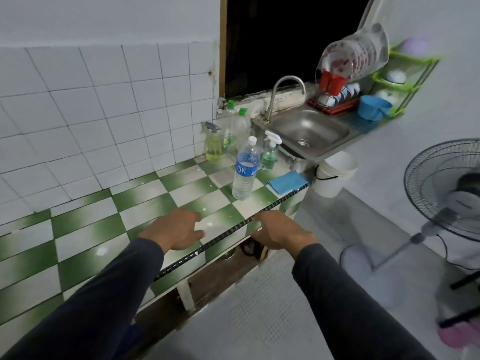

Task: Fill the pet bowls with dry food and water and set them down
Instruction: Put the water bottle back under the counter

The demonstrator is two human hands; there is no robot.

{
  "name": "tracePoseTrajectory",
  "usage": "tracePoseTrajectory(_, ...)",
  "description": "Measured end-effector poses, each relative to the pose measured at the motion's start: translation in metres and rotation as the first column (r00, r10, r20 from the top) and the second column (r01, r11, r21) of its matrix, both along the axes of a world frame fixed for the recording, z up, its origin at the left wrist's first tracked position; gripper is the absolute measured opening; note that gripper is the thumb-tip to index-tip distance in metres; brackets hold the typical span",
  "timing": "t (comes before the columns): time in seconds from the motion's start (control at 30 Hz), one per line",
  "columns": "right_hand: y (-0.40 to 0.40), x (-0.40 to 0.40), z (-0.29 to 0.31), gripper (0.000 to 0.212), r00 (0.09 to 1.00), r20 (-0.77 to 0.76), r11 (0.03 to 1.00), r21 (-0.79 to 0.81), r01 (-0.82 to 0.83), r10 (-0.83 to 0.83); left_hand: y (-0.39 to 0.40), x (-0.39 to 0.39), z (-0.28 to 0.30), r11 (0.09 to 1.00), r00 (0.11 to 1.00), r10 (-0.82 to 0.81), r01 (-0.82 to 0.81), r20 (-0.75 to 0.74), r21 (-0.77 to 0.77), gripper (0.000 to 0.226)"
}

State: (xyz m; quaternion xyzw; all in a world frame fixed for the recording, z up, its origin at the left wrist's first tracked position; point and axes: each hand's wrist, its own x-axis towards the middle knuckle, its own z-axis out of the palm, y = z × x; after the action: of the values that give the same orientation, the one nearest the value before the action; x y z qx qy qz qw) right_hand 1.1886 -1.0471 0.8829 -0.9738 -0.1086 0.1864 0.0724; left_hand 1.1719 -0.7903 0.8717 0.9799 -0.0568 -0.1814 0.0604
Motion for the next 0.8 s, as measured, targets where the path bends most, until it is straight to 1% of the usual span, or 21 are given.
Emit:
tracePoseTrajectory(0.13,-0.026,0.032,-0.001,0.047,1.0,-0.001,1.0,0.009,0.027,-0.027,-0.023,0.034,-0.001,1.0,1.0,-0.004,0.004,-0.003,-0.011,0.06)
tracePoseTrajectory(0.33,-0.051,0.081,-0.003,0.055,0.999,0.004,0.998,0.059,0.033,-0.033,-0.044,0.077,-0.004,0.999,1.0,0.031,-0.031,-0.002,-0.037,0.058)
tracePoseTrajectory(0.43,-0.059,0.106,-0.003,0.055,0.999,0.021,0.997,0.079,0.026,-0.027,-0.051,0.105,-0.011,0.998,0.999,0.037,-0.037,-0.006,-0.047,0.06)
tracePoseTrajectory(0.6,-0.063,0.152,-0.004,0.06,0.999,0.04,0.991,0.128,0.025,-0.03,-0.062,0.153,-0.027,0.994,0.998,0.066,-0.067,-0.004,-0.083,0.073)
tracePoseTrajectory(0.8,-0.056,0.215,-0.003,0.063,0.999,0.042,0.981,0.19,0.021,-0.03,-0.061,0.212,-0.043,0.979,0.996,0.082,-0.085,-0.02,-0.184,0.088)
